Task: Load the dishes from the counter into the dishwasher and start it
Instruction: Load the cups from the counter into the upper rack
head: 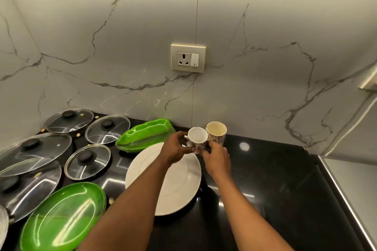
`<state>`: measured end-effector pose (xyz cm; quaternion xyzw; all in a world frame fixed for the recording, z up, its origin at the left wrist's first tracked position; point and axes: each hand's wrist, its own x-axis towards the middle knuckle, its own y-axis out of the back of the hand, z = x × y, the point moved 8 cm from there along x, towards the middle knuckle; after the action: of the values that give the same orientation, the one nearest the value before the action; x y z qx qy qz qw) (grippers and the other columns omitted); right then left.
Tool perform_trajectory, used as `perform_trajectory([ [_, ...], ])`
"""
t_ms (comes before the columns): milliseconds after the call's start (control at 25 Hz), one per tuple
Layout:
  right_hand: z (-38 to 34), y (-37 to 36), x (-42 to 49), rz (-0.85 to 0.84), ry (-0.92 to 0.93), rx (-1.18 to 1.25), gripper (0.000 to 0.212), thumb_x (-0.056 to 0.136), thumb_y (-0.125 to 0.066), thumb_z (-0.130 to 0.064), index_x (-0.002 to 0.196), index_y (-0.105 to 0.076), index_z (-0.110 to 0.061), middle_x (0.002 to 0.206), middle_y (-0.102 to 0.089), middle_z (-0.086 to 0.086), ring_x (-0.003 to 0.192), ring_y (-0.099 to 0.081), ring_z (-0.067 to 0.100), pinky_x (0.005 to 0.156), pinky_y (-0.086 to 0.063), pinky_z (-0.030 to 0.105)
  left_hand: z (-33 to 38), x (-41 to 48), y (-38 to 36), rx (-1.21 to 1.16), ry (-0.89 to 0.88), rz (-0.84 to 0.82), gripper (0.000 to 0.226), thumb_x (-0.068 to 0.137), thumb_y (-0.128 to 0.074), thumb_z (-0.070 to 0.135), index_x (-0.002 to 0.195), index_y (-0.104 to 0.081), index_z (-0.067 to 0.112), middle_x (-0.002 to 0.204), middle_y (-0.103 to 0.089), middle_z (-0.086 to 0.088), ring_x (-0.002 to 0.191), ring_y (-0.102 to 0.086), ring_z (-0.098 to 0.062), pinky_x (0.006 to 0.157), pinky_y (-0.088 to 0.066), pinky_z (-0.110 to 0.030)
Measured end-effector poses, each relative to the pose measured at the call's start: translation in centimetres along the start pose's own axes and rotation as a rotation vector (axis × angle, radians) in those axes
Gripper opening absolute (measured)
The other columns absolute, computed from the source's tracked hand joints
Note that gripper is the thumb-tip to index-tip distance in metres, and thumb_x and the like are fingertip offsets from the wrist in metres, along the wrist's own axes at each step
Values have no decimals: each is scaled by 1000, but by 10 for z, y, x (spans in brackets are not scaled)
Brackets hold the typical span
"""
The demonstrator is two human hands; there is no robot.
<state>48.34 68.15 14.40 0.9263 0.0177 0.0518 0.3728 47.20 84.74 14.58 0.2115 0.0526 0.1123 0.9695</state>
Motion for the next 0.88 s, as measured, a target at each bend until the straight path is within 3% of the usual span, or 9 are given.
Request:
perform_trajectory([
  [360,45,71,-98,-47,65,-18,25,85,-69,-33,108,-69,-23,100,-72,-3,90,-65,16,69,-50,29,15,-129,-53,-18,51,53,61,67,-86,2,122,-61,8,110,-69,-5,105,-65,-17,94,-53,-37],
  [480,68,95,-139,-71,83,-11,26,84,-71,-34,107,-70,-23,100,-72,-3,91,-66,17,72,-54,32,17,-177,-78,-19,85,67,60,67,-86,2,121,-62,10,110,-71,-7,104,-67,-18,96,-53,-39],
  [600,99,115,-180,-76,94,-19,25,83,-70,-35,103,-72,-21,99,-74,-1,90,-67,21,70,-54,32,23,-232,-111,-28,91,65,57,69,-84,0,122,-63,11,108,-69,0,104,-63,-11,96,-51,-34],
  [760,136,131,-240,-107,84,62,32,77,-74,-39,104,-73,-22,103,-74,-1,97,-68,22,74,-53,33,16,-305,-143,24,100,126,49,58,-85,23,106,-73,19,94,-74,5,93,-66,-12,89,-52,-33],
  [880,150,142,-294,-133,108,89,31,76,-76,-36,104,-74,-22,104,-74,-1,97,-68,20,77,-53,33,10,-359,-156,15,122,137,48,68,-85,5,113,-72,11,104,-74,-2,99,-65,-10,93,-50,-29],
])
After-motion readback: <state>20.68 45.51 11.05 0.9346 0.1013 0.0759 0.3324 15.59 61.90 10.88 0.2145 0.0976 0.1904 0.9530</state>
